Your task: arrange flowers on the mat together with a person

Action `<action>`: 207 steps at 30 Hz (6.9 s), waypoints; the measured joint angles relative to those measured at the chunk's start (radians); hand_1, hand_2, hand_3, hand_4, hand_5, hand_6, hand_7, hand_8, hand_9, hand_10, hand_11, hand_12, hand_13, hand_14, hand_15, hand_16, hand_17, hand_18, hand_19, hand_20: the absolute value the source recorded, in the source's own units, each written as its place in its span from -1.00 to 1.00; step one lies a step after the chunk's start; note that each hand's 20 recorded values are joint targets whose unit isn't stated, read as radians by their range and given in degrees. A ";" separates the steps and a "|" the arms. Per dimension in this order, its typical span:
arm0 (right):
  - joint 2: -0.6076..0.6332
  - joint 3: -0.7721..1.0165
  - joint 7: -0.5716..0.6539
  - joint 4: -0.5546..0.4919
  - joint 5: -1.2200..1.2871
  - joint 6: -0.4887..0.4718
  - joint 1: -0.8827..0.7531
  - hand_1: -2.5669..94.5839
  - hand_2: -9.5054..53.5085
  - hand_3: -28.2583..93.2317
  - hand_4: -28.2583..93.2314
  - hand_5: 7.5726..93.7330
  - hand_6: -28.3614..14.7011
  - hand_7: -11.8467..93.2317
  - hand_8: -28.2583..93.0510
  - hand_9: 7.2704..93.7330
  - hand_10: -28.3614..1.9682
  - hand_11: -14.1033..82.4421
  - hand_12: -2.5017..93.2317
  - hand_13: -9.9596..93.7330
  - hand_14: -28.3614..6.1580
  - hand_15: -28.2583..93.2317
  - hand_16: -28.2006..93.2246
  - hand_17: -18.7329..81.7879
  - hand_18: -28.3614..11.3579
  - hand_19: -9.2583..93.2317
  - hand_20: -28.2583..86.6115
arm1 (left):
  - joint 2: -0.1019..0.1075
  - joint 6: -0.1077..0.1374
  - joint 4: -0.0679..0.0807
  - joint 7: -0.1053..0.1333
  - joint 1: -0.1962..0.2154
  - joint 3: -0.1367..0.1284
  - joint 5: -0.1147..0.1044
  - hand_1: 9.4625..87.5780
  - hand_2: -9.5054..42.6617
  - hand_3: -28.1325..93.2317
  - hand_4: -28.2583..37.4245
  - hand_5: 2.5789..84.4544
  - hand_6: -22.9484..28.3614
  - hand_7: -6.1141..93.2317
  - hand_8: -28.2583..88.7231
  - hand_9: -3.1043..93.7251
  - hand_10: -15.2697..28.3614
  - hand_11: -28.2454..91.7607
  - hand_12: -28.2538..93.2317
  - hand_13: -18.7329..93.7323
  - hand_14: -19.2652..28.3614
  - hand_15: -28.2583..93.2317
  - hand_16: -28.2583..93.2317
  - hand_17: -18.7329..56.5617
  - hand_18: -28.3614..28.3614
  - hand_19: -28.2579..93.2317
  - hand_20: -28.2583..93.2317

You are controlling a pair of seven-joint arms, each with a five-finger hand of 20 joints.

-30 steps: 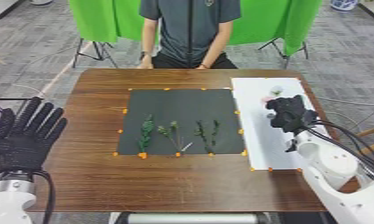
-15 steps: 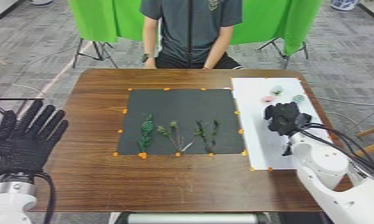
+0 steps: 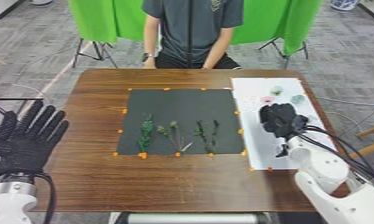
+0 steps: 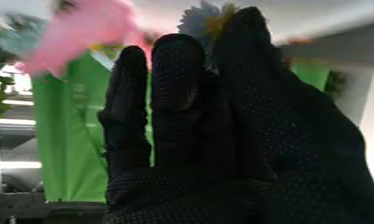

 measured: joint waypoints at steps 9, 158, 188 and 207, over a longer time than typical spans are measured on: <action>-0.015 -0.110 -0.001 -0.113 0.113 0.009 0.103 0.36 -1.00 0.49 -1.00 0.23 0.43 0.02 -0.61 0.60 0.47 -0.42 -0.02 0.47 0.57 0.29 0.35 0.01 -0.37 0.54 0.12 | 0.002 0.001 0.000 -0.010 0.000 -0.002 -0.001 -0.60 -0.05 0.60 -1.00 -0.12 0.19 -0.63 -0.70 -0.20 0.33 -0.22 -0.43 -0.20 0.41 -0.18 -0.61 -0.63 0.43 -0.14 -0.38; -0.314 0.582 -0.254 -0.341 1.262 0.136 -0.496 -0.63 -0.34 0.80 -0.97 -0.44 0.13 -0.51 -0.71 -0.54 0.05 -0.60 -0.78 -0.37 0.21 -0.34 -0.53 -0.34 -0.07 -0.25 -0.40 | 0.004 0.078 0.014 0.031 -0.024 0.002 -0.084 -0.55 -0.07 0.61 -1.00 -0.06 0.18 -0.61 -0.70 -0.15 0.34 -0.20 -0.43 -0.16 0.40 -0.15 -0.62 -0.62 0.44 -0.10 -0.37; -0.430 0.695 -0.231 -0.456 1.249 0.010 -0.607 -0.60 -0.41 0.82 -0.96 -0.50 0.09 -0.51 -0.71 -0.55 0.06 -0.59 -0.78 -0.37 0.25 -0.34 -0.53 -0.34 -0.09 -0.24 -0.41 | 0.002 0.078 0.012 0.027 -0.020 0.009 -0.075 -0.56 -0.05 0.62 -1.00 -0.06 0.18 -0.61 -0.71 -0.15 0.35 -0.20 -0.43 -0.16 0.41 -0.14 -0.62 -0.62 0.44 -0.09 -0.37; -0.273 0.283 -0.322 -0.169 1.320 0.072 -0.308 -0.55 -0.57 0.84 -0.95 -0.51 0.06 -0.50 -0.71 -0.56 0.06 -0.57 -0.78 -0.39 0.28 -0.30 -0.57 -0.28 0.17 -0.38 -0.50 | -0.001 0.078 0.011 0.026 -0.010 0.017 -0.076 -0.56 -0.05 0.62 -1.00 -0.06 0.18 -0.61 -0.71 -0.15 0.35 -0.20 -0.43 -0.15 0.41 -0.14 -0.62 -0.62 0.44 -0.09 -0.37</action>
